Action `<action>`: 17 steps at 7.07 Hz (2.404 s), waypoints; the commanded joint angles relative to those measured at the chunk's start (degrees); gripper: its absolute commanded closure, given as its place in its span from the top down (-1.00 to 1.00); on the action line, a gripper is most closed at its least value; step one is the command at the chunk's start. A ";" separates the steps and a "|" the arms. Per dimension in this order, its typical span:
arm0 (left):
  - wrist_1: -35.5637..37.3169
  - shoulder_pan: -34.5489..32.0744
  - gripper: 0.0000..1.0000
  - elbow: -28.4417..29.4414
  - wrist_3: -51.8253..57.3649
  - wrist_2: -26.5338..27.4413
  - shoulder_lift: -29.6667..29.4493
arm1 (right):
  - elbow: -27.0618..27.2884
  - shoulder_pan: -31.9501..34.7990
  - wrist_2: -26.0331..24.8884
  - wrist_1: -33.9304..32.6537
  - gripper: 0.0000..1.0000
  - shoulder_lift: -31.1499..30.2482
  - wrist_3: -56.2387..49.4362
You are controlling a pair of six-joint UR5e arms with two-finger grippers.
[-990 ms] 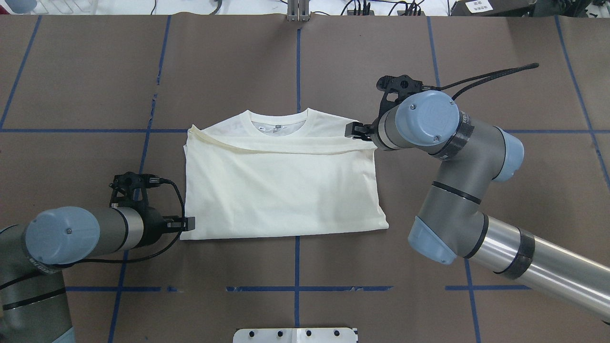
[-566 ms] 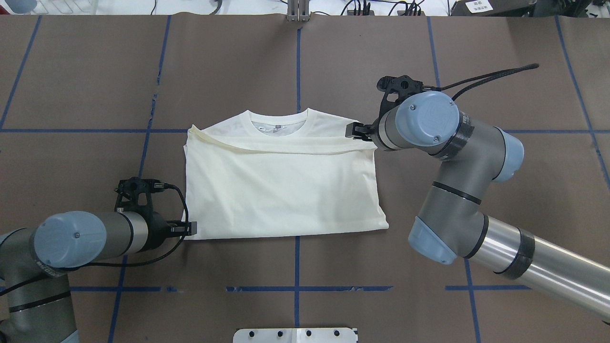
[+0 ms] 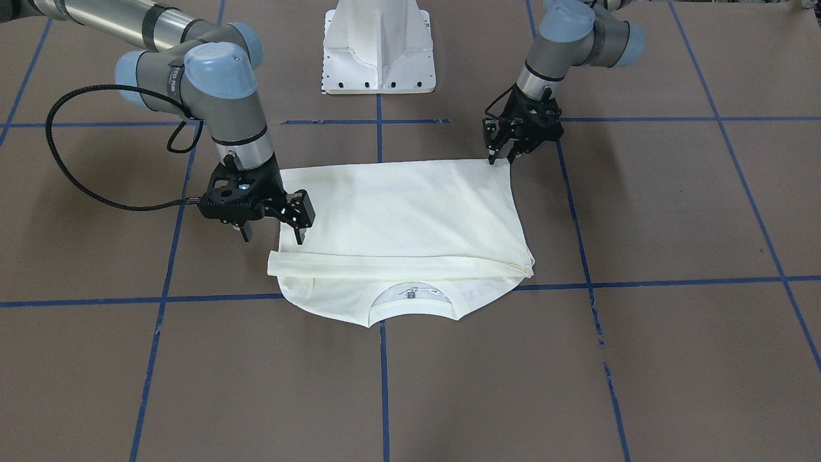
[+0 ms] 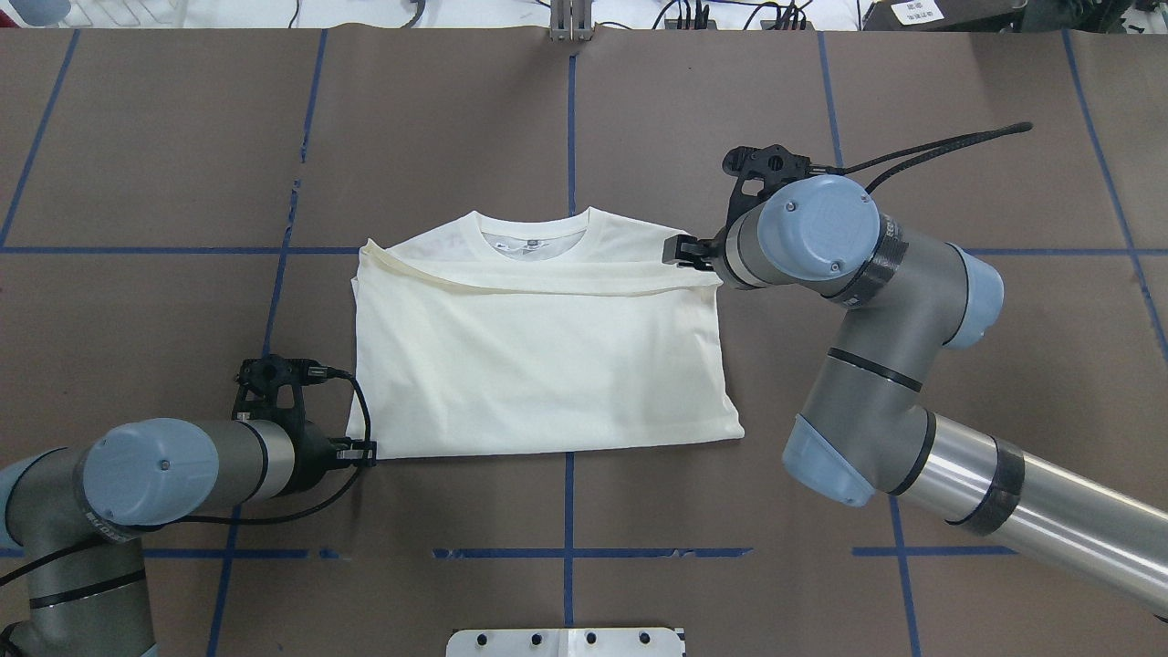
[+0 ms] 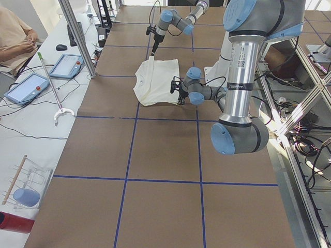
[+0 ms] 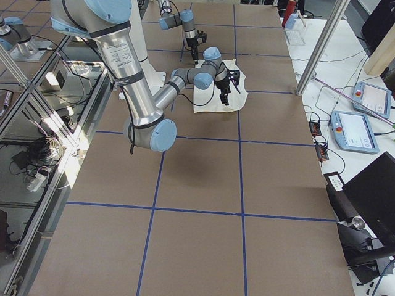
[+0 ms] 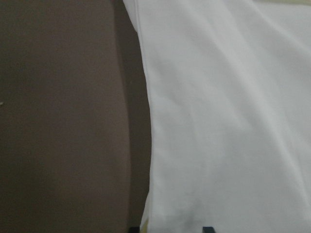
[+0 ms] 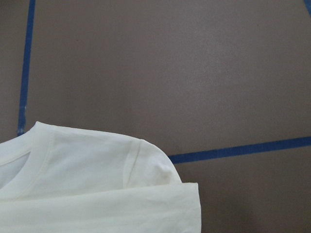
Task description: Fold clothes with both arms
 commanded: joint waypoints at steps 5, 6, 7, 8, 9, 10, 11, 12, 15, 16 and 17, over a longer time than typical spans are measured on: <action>0.52 -6.76 -1.00 -0.08 11.89 -0.53 0.76 | -0.06 -0.09 -0.09 0.00 1.00 -0.09 0.61; 0.79 -11.77 -1.00 1.32 17.07 -0.61 0.67 | -0.06 -0.09 -0.18 0.00 1.00 -0.09 0.62; 0.88 -16.34 -1.00 5.42 21.12 -0.79 -0.29 | -0.06 -0.09 -0.18 0.00 1.00 -0.09 0.70; 0.88 -21.09 -1.00 10.77 25.17 -0.70 -5.26 | -0.06 -0.09 -0.18 0.00 1.00 -0.09 0.70; 0.88 -24.88 -1.00 19.96 27.47 -0.70 -13.40 | -0.06 -0.09 -0.18 0.00 1.00 0.00 0.70; 0.79 -27.27 -1.00 30.49 27.84 -0.53 -21.66 | -0.06 -0.09 -0.18 0.00 1.00 0.00 0.79; 0.36 -28.68 -1.00 39.65 27.76 -0.35 -29.22 | 0.03 -0.09 -0.26 0.00 1.00 0.00 0.79; -0.43 -29.74 -1.00 48.00 27.76 -0.35 -36.52 | 0.12 -0.09 -0.18 0.00 1.00 0.00 0.79; -10.53 -31.33 0.98 55.56 28.37 -0.53 -37.76 | 0.12 -0.53 -0.18 0.09 1.00 0.78 1.05; -14.64 -31.59 1.00 52.43 30.11 -0.79 -34.95 | -0.14 -1.66 -0.26 0.09 1.00 1.22 3.14; -14.85 -33.51 1.00 49.52 32.13 -5.93 -33.36 | -0.84 -2.54 -0.61 0.00 1.00 3.14 3.95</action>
